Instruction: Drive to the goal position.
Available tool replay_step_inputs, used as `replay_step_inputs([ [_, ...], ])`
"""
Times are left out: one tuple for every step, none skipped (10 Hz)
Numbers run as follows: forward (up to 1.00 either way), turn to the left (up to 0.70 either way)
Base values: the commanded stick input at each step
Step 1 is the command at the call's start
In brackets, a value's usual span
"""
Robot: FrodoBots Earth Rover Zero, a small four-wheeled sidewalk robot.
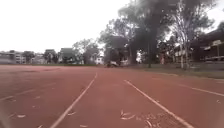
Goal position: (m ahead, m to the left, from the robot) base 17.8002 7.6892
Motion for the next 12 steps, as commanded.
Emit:
replay_step_inputs([
  [0.45,0.0],
  [0.45,0.0],
  [0.45,0.0],
  [0.45,0.0],
  [0.45,0.0],
  [0.45,0.0],
  [0.45,0.0],
  [0.45,0.0],
  [0.45,0.0],
  [0.45,0.0],
  [0.45,0.0],
  [0.45,0.0],
])
